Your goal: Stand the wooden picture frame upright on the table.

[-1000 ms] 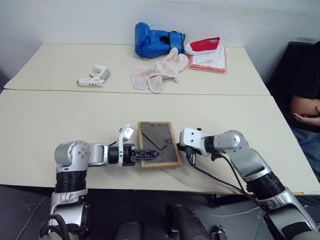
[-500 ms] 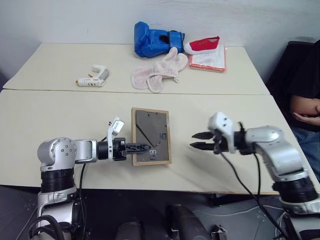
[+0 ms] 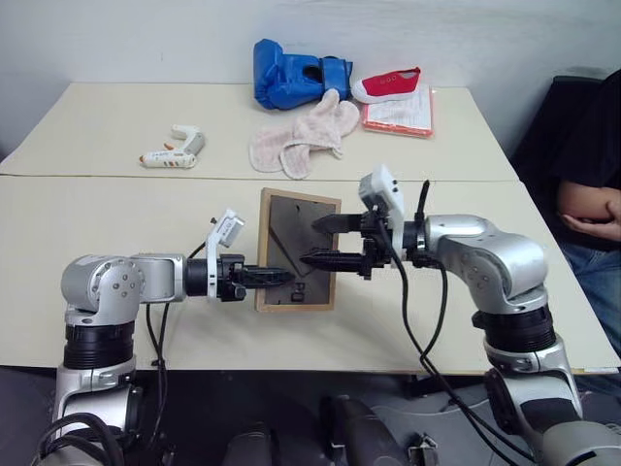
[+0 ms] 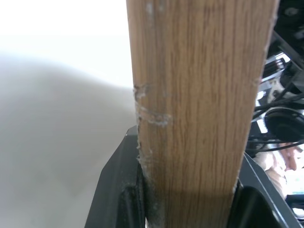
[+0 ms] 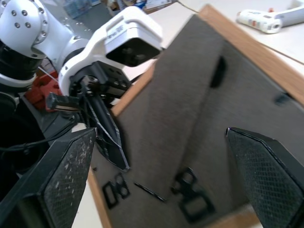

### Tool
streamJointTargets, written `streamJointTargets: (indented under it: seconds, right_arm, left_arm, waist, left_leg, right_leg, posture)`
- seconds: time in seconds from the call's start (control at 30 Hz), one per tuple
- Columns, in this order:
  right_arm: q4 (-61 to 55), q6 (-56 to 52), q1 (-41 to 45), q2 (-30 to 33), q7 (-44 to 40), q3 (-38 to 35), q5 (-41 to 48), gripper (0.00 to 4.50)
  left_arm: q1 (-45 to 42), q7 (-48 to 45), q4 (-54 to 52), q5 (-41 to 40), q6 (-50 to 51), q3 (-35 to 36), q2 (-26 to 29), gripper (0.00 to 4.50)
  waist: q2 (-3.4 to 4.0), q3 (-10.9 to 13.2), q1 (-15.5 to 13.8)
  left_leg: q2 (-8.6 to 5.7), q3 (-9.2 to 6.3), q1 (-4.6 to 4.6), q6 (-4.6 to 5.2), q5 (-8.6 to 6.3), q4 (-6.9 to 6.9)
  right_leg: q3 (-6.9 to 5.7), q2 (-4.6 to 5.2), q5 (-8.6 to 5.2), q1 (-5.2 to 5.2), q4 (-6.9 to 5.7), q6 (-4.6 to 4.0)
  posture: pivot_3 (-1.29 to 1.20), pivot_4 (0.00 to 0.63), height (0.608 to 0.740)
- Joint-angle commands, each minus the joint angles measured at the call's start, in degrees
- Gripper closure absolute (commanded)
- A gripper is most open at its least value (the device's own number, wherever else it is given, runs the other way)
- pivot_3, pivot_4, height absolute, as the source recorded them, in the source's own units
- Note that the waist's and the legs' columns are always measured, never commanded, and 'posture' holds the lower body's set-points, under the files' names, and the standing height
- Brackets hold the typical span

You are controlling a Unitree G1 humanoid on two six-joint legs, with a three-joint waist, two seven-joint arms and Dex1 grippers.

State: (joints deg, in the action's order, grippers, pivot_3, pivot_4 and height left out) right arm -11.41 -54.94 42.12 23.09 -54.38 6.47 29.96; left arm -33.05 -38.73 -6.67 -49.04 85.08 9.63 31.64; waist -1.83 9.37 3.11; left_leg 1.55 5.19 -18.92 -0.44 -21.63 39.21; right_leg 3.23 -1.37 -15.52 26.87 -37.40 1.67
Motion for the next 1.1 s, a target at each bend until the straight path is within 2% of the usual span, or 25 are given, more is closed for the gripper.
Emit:
streamJointTargets:
  seconds: [0.03, 0.2, 0.47, 0.57, 0.67, 0.7, 0.73, 0.77, 0.8, 0.87, 0.97, 1.1]
  right_arm:
    - [-2.1, 1.0, 0.8, -1.1, -0.3, 1.9, 1.7, 0.00]
    - [-8.5, -1.1, -1.0, 0.7, -2.0, -0.5, 7.8, 0.00]
    - [-14.4, -1.1, -7.2, 10.6, -1.3, -6.2, 11.2, 0.00]
    - [-12.8, 10.0, -10.0, 16.4, -0.1, -4.4, 0.5, 0.00]
    - [-9.5, 22.3, -12.1, 19.0, -0.7, -3.9, -6.7, 0.00]
    - [-4.6, 40.5, -13.1, 21.1, 0.5, -2.3, -16.0, 0.00]
    - [-0.8, 54.0, -13.7, 22.6, 1.3, -1.1, -22.8, 0.00]
    - [5.0, 72.3, -13.3, 24.6, 6.5, 1.1, -33.0, 0.00]
    - [10.0, 84.9, -12.3, 25.3, 10.5, 2.5, -39.6, 0.00]
    - [19.3, 101.1, -8.6, 24.7, 20.9, 5.0, -51.2, 0.00]
    - [28.8, 113.6, -2.6, 22.8, 39.4, 7.9, -70.0, 0.00]
    - [35.8, 117.2, 3.8, 18.2, 57.9, 11.5, -83.5, 0.00]
  left_arm:
    - [-1.8, -2.7, -2.1, -2.1, -2.4, -0.5, 0.1, 3.23]
    - [-1.3, -3.4, -0.2, -0.6, -4.7, -1.8, 1.3, 3.23]
    - [-2.2, -5.3, 2.9, -0.1, -7.0, -3.2, 3.2, 3.23]
    - [-2.5, -5.4, 2.6, -0.8, -6.7, -3.2, 3.0, 3.23]
    - [-2.4, -5.4, 1.9, -1.5, -6.1, -3.0, 3.0, 3.23]
    - [-2.3, -5.4, 1.5, -2.0, -5.4, -2.6, 3.1, 3.23]
    - [-2.2, -5.3, 1.2, -2.5, -4.9, -2.3, 3.1, 3.23]
    - [-2.1, -5.1, 0.9, -3.0, -4.2, -1.9, 3.1, 3.23]
    - [-2.2, -4.9, 0.7, -3.4, -3.7, -1.6, 3.0, 3.23]
    - [-2.3, -4.5, 0.5, -3.8, -2.8, -1.2, 2.6, 3.23]
    - [-2.7, -3.8, 0.0, -4.8, -1.1, -0.3, 1.8, 3.23]
    - [-3.1, -3.3, -0.8, -6.2, 1.1, 0.5, 1.4, 3.23]
  waist:
    - [0.00, 0.0, 0.0]
    - [0.00, 0.0, 0.0]
    - [-0.01, 0.0, 0.0]
    - [-0.02, 0.0, -0.1]
    - [-0.04, 0.0, 0.0]
    - [-0.05, 0.0, 0.1]
    - [-0.06, 0.0, 0.1]
    - [-0.09, 0.1, 0.0]
    - [-0.10, 0.1, 0.1]
    - [-0.15, 0.1, 0.2]
    - [-0.18, 0.1, 1.2]
    - [-0.19, 0.1, 1.8]
  left_leg:
    - [0.00, 0.00, -0.10, 0.01, 0.00, 0.01]
    - [-0.01, 0.02, -0.61, -0.09, 0.08, 0.06]
    - [-0.05, 0.02, -0.54, -0.05, 0.10, 0.10]
    - [-0.07, 0.03, -0.55, -0.04, 0.09, 0.10]
    - [-0.11, 0.03, -0.58, 0.00, 0.08, 0.09]
    - [-0.10, 0.06, -0.58, 0.00, 0.08, 0.10]
    - [-0.10, 0.08, -0.58, 0.00, 0.08, 0.09]
    - [-0.11, 0.09, -0.57, 0.00, 0.08, 0.09]
    - [-0.13, 0.09, -0.57, 0.00, 0.08, 0.08]
    - [-0.16, 0.15, -0.56, 0.02, 0.10, 0.06]
    - [-0.14, 0.30, -0.47, -0.02, 0.13, 0.06]
    - [-0.10, 0.31, -0.45, -0.19, 0.22, 0.05]
  right_leg:
    - [0.00, 0.01, 0.00, 0.11, -0.01, 0.00]
    - [-0.01, 0.03, -0.01, 0.67, -0.28, -0.02]
    - [0.01, 0.05, -0.02, 0.59, -0.24, -0.04]
    - [0.03, 0.04, -0.02, 0.60, -0.23, -0.04]
    - [0.05, 0.05, -0.02, 0.59, -0.19, -0.02]
    - [0.07, 0.04, -0.01, 0.59, -0.18, -0.01]
    - [0.09, 0.02, -0.01, 0.60, -0.20, -0.01]
    - [0.10, 0.01, -0.01, 0.60, -0.19, -0.01]
    - [0.10, 0.01, 0.00, 0.59, -0.13, 0.01]
    - [0.18, 0.00, 0.02, 0.58, -0.10, 0.06]
    - [0.31, -0.03, 0.02, 0.61, -0.21, 0.06]
    - [0.32, -0.07, -0.02, 0.69, -0.38, -0.03]
  posture:
    - [0.00, 0.150, 0.740]
    - [0.00, 0.150, 0.740]
    - [0.00, 0.150, 0.740]
    - [0.00, 0.150, 0.740]
    - [0.00, 0.150, 0.740]
    - [0.00, 0.150, 0.740]
    - [0.00, 0.150, 0.740]
    - [0.00, 0.150, 0.740]
    - [0.00, 0.150, 0.740]
    - [0.00, 0.150, 0.740]
    - [0.00, 0.150, 0.740]
    - [0.00, 0.150, 0.740]
